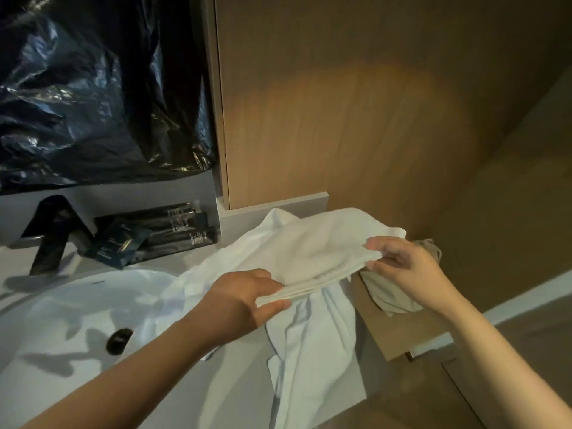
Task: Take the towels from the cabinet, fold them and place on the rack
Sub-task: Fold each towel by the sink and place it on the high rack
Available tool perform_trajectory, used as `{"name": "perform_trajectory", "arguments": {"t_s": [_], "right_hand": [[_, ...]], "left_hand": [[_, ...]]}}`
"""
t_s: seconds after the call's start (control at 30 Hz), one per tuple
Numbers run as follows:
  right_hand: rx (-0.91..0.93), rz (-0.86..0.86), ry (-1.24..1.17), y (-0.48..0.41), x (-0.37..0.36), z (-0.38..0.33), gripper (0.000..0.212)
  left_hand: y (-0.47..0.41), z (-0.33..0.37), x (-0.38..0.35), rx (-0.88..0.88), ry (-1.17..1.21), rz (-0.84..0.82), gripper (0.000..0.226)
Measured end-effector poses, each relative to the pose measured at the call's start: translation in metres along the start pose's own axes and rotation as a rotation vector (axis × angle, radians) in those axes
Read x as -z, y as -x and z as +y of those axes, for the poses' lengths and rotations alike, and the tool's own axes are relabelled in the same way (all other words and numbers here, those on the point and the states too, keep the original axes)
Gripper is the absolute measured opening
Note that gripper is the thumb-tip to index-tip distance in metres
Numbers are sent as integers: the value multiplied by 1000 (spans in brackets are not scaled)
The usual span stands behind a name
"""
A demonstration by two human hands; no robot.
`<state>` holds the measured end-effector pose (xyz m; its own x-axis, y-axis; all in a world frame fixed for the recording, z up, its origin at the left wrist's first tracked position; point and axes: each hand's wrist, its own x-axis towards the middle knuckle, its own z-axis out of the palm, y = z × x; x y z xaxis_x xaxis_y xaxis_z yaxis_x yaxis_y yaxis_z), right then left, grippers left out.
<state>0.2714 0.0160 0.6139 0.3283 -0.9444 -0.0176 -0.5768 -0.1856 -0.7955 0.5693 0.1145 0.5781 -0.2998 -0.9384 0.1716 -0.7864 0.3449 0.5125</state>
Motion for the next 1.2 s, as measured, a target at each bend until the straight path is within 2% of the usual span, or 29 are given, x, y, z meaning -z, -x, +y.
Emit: {"name": "perform_trajectory", "arguments": {"t_s": [0.1, 0.2, 0.3, 0.4, 0.47, 0.57, 0.67, 0.77, 0.9, 1.0, 1.1, 1.2], "right_hand": [[-92, 59, -50, 17, -17, 10, 13], [-188, 180, -163, 28, -36, 24, 16], [-357, 256, -268, 35, -49, 41, 13], [-404, 230, -325, 39, -54, 56, 20], [-392, 180, -341, 43, -55, 61, 22], [-383, 240, -370, 49, -57, 68, 19], [-488, 391, -399, 55, -59, 75, 12], [-605, 346, -511, 61, -64, 83, 10], [-766, 258, -718, 61, -68, 76, 8], [-792, 268, -765, 58, -74, 68, 13], [-855, 310, -799, 53, -78, 61, 17], [-919, 391, -862, 48, -84, 55, 24]], "left_hand": [[13, -3, -28, -52, -19, -103, 36], [30, -4, -65, -59, -61, -179, 42], [47, 3, -101, 4, -129, -280, 52], [56, 6, -119, 108, 51, -348, 64], [57, 8, -119, 131, 120, -311, 58], [56, 12, -115, 222, 176, -213, 31], [51, 18, -111, 250, 166, -148, 19], [41, 26, -102, 264, 181, -89, 18], [18, 37, -83, 90, 77, 31, 13], [-13, 40, -63, 162, 95, 43, 22], [-54, 37, -48, 160, 15, 36, 41], [-92, 32, -42, 227, -16, -83, 62]]}}
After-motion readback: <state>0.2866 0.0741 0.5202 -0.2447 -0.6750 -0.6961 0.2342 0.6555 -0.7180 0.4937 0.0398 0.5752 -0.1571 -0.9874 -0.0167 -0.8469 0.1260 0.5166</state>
